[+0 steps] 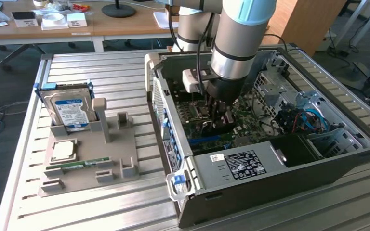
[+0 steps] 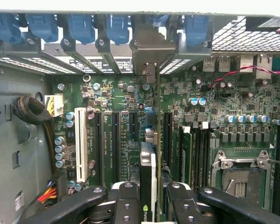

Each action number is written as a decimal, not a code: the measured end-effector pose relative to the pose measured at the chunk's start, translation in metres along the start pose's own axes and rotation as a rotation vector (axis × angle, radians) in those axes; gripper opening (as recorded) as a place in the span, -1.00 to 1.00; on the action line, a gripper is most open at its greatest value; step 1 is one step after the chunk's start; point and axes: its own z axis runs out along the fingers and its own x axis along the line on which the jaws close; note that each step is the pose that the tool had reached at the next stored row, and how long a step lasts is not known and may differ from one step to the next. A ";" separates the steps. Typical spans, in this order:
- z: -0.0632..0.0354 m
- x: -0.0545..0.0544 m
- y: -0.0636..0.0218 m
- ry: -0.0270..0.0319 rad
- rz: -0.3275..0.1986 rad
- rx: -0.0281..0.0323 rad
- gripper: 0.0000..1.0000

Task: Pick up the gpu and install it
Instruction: 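Insert the gpu into the slot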

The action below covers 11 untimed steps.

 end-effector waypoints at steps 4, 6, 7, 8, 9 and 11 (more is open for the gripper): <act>0.0028 0.000 0.0000 -0.0002 0.000 0.0001 -0.47; 0.0041 0.000 0.0001 -0.0002 0.000 0.0001 -0.47; 0.0041 0.000 0.0001 -0.0001 0.000 0.0000 -0.47; 0.0042 0.000 0.0001 -0.0001 0.000 0.0000 -0.47; 0.0041 0.000 0.0001 0.0000 0.000 0.0000 -0.47; 0.0048 0.000 0.0001 -0.0004 0.000 0.0002 -0.47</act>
